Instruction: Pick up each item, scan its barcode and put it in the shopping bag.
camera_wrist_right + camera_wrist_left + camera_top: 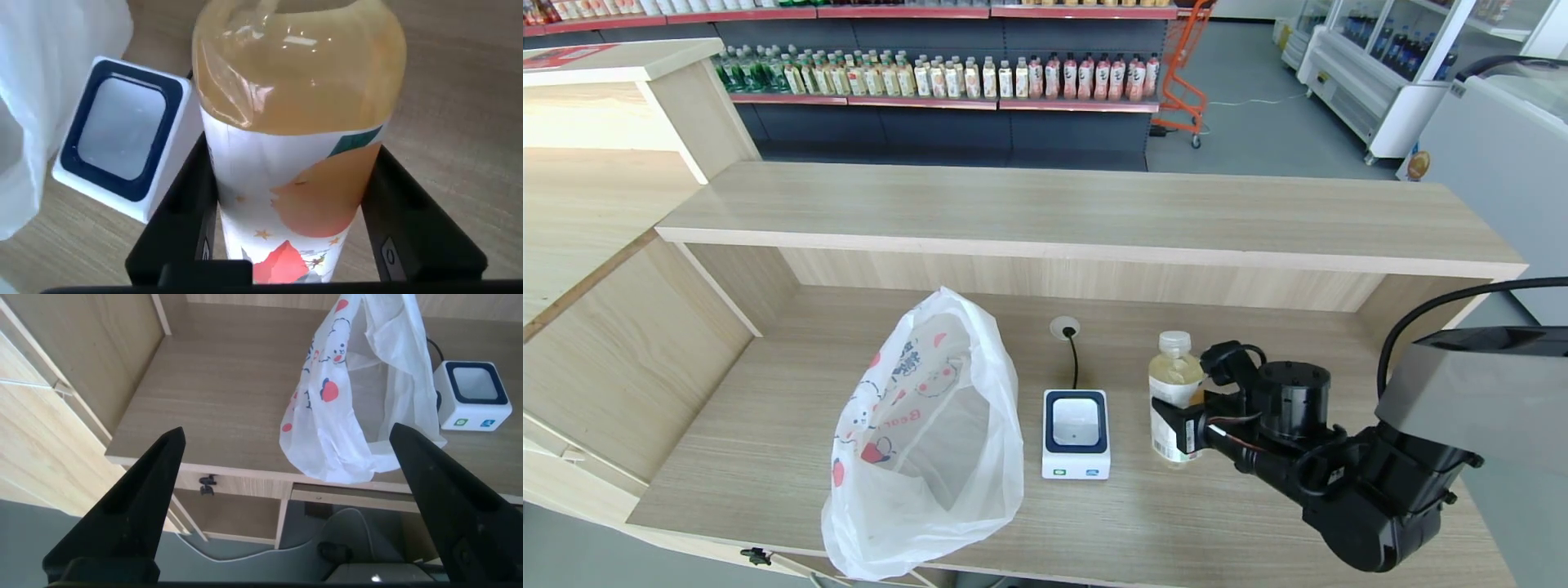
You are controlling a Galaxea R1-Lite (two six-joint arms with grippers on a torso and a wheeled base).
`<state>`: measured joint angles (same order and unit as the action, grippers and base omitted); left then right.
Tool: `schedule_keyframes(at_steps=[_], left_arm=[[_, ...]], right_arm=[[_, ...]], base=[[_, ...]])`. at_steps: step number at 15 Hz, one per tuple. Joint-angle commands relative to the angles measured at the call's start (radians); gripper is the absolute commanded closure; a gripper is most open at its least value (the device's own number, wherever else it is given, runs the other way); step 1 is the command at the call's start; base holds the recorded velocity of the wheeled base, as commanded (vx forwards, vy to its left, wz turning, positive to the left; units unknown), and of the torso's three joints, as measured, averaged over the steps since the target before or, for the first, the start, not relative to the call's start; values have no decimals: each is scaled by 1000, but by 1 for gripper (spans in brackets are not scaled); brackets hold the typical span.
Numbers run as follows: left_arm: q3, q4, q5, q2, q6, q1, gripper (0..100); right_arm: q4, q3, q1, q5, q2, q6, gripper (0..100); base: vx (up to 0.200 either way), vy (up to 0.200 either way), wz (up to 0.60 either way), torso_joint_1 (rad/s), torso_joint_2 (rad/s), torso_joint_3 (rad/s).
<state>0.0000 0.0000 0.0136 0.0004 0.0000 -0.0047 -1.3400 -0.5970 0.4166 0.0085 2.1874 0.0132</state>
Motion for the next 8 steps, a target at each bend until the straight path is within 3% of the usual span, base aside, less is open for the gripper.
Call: schedule_keyframes(at_steps=[1,4,6,8], left_arm=[[0,0,0,0,0,0,0],[0,0,0,0,0,0,0],[0,0,0,0,0,0,0],[0,0,0,0,0,0,0]], right_arm=[[5,25,-25,171,-186,126,100],[193,98,-59,481,-477,252,100],[352,97,-58,512,-589,209,100],[417,98,-27,524,-643,209,100]], base=[[0,0,0,0,0,0],[0,0,0,0,0,0],[0,0,0,0,0,0],[0,0,0,0,0,0]])
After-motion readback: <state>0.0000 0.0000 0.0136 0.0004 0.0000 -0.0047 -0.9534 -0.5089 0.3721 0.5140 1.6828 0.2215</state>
